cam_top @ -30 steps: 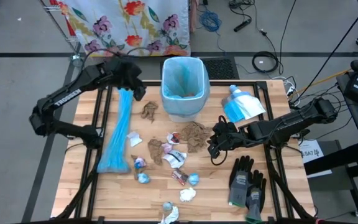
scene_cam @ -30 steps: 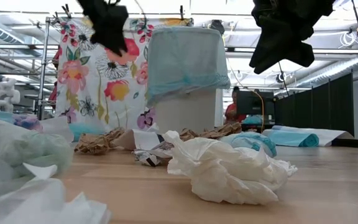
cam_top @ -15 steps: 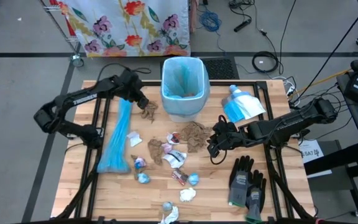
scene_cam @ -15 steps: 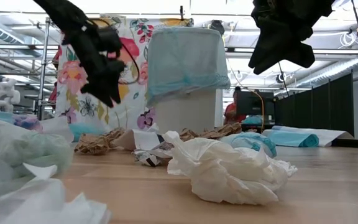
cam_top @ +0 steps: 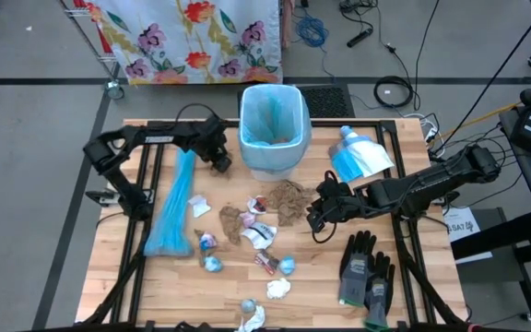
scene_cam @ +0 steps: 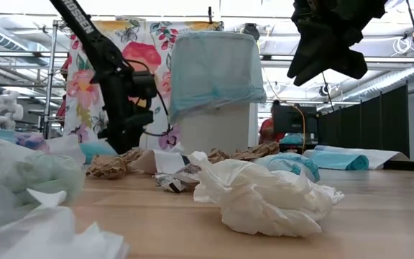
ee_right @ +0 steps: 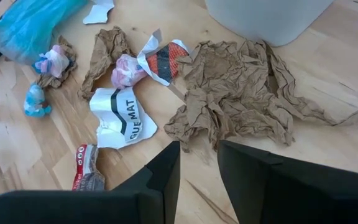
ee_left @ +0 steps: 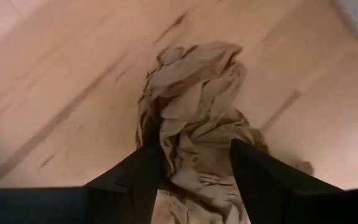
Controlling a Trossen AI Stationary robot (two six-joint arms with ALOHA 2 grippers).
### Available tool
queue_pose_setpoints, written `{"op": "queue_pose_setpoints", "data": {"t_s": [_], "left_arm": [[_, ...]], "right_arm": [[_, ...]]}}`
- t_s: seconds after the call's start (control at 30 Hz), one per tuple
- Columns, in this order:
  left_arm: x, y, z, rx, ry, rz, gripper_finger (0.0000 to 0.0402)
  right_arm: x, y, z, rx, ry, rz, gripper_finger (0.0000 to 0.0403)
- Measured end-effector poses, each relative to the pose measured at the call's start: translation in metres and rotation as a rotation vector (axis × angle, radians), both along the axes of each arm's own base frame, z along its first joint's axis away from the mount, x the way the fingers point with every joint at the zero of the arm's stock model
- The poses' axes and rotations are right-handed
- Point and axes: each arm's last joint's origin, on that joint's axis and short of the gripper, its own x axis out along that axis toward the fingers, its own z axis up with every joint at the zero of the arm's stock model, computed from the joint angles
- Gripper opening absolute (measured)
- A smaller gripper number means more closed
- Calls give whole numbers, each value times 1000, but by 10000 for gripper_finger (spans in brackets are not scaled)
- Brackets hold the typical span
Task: Place trash/remove bag and relplace
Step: Put the brown paper into the blue trash bag inside the white trash bin
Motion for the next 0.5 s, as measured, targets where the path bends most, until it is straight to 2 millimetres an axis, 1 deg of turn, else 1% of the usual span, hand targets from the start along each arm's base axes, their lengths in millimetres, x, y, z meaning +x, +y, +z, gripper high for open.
{"op": "queue_pose_setpoints", "data": {"t_s": [0.03,0.1,0.2,0.23,0.27,0.33,0.5], "left_arm": [[1,0,-2,-5,8,10,166],[3,-2,-4,-10,12,9,126],[5,-8,-1,-17,18,-11,40],[5,-11,1,-21,19,-15,22],[6,-14,4,-25,16,-7,15],[4,-21,16,-23,-3,4,15],[-3,-45,55,6,-75,27,7]], "right_arm": [[0,0,0,0,0,0,100],[0,0,0,0,0,0,100],[0,0,0,-2,1,2,100],[0,0,0,-5,1,4,100],[0,0,0,-7,2,6,100],[0,0,0,-10,5,10,100],[0,0,0,-23,13,27,100]]}}
